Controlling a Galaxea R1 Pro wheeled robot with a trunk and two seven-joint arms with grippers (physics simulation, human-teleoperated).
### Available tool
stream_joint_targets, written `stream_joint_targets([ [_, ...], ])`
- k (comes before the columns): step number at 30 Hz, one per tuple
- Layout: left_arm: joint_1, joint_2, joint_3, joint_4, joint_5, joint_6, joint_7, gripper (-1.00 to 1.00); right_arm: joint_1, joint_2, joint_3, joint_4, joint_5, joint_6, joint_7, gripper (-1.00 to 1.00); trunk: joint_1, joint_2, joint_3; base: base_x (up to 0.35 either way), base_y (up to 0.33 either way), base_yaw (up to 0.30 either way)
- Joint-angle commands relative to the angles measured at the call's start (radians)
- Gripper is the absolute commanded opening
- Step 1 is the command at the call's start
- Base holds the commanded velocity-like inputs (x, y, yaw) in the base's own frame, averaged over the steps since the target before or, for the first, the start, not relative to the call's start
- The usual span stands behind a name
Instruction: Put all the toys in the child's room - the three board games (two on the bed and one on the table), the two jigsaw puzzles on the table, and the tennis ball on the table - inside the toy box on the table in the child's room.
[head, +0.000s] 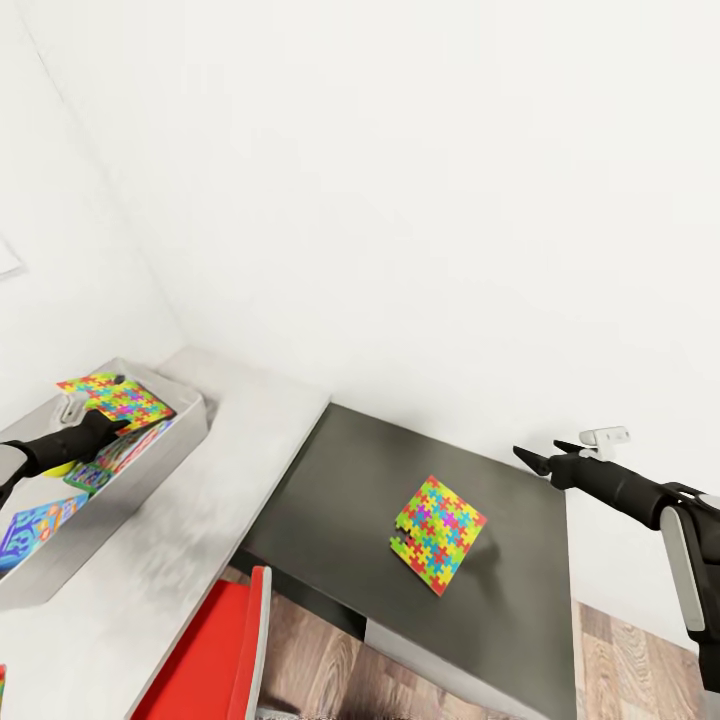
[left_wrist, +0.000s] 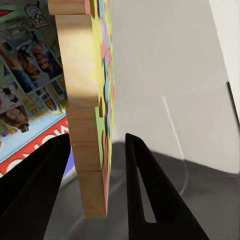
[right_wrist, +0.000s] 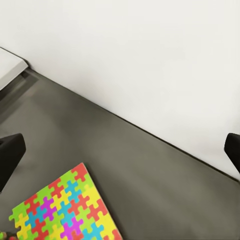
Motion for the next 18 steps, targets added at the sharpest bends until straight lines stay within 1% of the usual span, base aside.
stream_joint_targets([
  [1,0.000,0.000,-0.012,0.002,-0.028,-0.002,0.000,-1.00,-0.001,0.000,-0.001,-0.001,-0.005,0.008,0.001,1.00,0.000,-0.001,-0.003,0.000,0.000,0.000],
  [4,0.000,0.000,-0.012,0.002,-0.028,-0.002,0.000,-1.00,-0.001,0.000,-0.001,-0.001,-0.005,0.008,0.001,1.00,0.000,-0.001,-0.006,0.000,0.000,0.000],
  [5,0.000,0.000,-0.012,0.002,-0.028,0.001,0.000,1.00,-0.001,0.000,-0.001,-0.001,-0.005,0.008,0.001,1.00,0.000,-0.001,-0.006,0.000,0.000,0.000],
  [18,-0.003,0.005,-0.013,-0.008,-0.029,0.027,-0.006,1.00,0.000,0.001,-0.002,-0.001,-0.005,0.008,0.001,1.00,0.000,-0.001,-0.007,0.000,0.000,0.000],
])
